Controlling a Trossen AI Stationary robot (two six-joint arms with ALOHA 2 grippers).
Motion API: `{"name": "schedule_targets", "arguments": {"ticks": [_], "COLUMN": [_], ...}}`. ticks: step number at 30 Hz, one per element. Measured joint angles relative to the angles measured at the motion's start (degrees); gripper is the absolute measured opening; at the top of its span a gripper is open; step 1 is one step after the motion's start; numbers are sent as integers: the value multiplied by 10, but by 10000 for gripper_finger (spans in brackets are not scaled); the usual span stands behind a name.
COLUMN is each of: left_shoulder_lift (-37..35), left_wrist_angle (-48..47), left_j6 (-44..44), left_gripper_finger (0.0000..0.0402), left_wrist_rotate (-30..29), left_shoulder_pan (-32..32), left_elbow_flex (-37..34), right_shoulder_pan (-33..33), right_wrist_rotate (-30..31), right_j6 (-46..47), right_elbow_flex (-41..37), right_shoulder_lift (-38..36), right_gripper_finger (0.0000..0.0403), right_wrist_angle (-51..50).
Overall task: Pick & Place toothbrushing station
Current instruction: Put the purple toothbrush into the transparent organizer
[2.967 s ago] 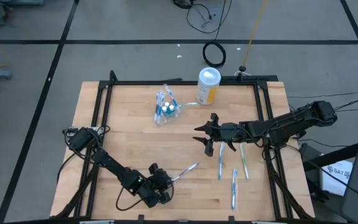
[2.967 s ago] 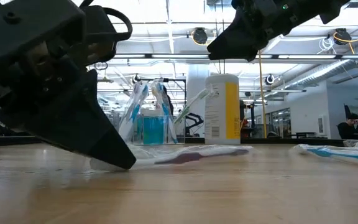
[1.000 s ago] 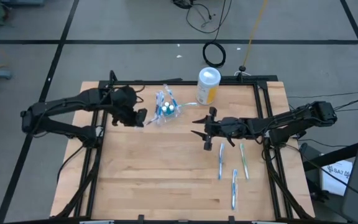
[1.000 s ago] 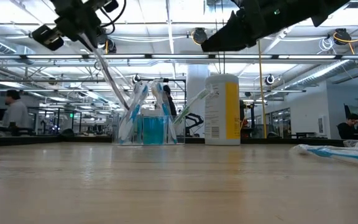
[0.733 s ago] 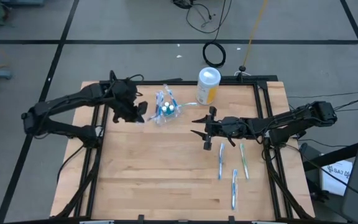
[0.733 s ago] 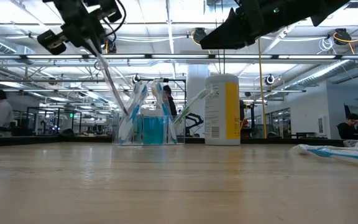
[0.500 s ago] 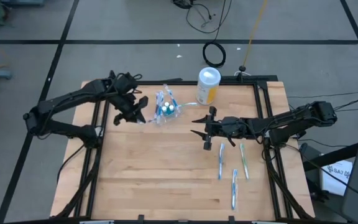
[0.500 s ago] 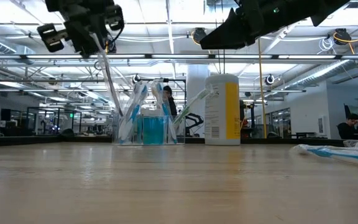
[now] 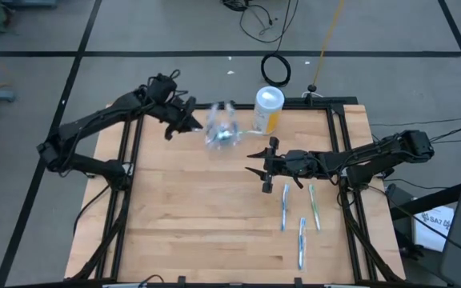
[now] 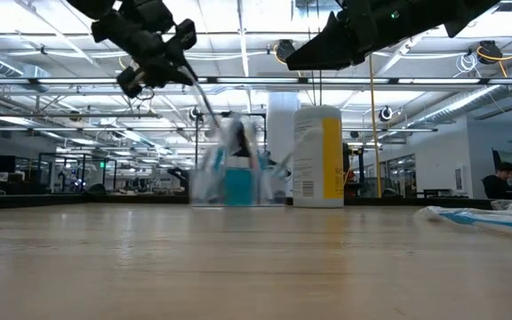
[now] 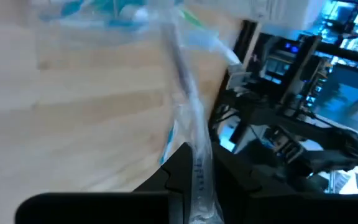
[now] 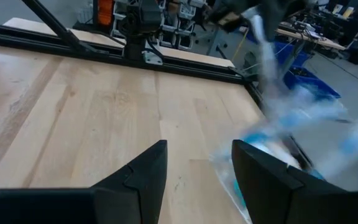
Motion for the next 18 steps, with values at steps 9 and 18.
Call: {"name": "schedule_targets", "arguments": {"ticks": [9, 18], "left_shoulder_lift": [23, 37], "left_wrist_angle": [-82, 35], "left_j6": [16, 3], "left_gripper_finger": [49, 49], "left_wrist_rotate": [8, 19], "left_shoulder_pan": [6, 26], "left_elbow_flex": [0, 0], "right_shoulder_pan": [0, 0], "right_wrist_rotate": [0, 0], "right_j6": [-8, -8], "right_elbow_flex": [0, 0], "right_shoulder_lift": [0, 0], "right_gripper_finger": [171, 171], "right_wrist_angle": [0, 5]}}
